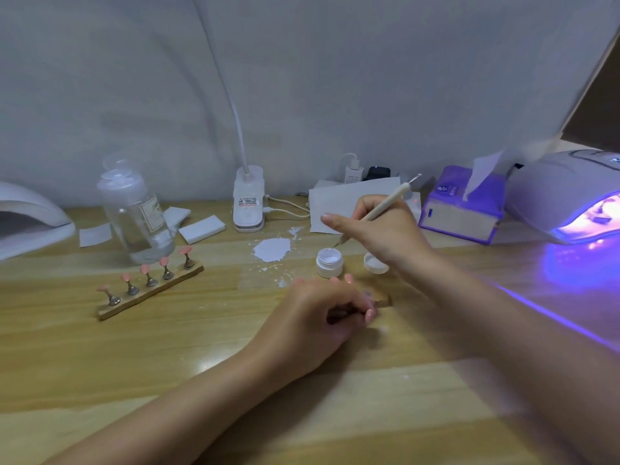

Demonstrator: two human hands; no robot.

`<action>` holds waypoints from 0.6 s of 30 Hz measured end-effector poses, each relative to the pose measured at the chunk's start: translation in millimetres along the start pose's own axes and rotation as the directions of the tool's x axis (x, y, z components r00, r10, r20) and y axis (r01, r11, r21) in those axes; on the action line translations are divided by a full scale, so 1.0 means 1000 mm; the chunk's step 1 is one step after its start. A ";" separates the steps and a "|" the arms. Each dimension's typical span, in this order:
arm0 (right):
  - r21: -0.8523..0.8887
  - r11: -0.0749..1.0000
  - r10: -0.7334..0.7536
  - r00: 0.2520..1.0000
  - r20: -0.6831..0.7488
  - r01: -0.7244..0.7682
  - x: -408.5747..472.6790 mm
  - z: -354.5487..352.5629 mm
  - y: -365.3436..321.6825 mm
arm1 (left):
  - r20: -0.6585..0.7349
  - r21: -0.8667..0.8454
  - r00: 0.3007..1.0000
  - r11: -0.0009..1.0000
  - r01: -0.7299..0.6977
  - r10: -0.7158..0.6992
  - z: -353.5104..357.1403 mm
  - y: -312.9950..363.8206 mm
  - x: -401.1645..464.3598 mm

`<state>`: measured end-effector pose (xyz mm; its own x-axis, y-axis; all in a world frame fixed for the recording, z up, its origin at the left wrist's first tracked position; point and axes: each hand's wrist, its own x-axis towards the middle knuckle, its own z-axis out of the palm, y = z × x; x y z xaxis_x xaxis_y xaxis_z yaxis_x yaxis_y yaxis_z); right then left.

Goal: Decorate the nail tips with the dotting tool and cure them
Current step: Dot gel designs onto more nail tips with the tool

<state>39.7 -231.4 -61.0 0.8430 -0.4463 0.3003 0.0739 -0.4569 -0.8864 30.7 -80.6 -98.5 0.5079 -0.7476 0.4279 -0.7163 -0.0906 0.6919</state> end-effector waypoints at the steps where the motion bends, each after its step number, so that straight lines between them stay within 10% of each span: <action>1: -0.047 0.999 0.002 1.000 0.010 -0.001 0.001 0.004 0.001 | -0.001 0.046 1.000 0.999 -0.019 0.019 0.000 0.000 -0.001; 18: -0.330 0.941 -0.066 0.997 0.034 0.074 0.007 0.020 0.007 | 0.048 0.059 0.993 0.993 0.101 -0.104 -0.003 -0.005 -0.003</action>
<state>56.9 -222.7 -71.9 0.8540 -0.3884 0.3460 -0.0438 -0.7165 -0.6962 34.0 -76.5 -101.4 0.5563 -0.7645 0.3255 -0.6883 -0.2045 0.6960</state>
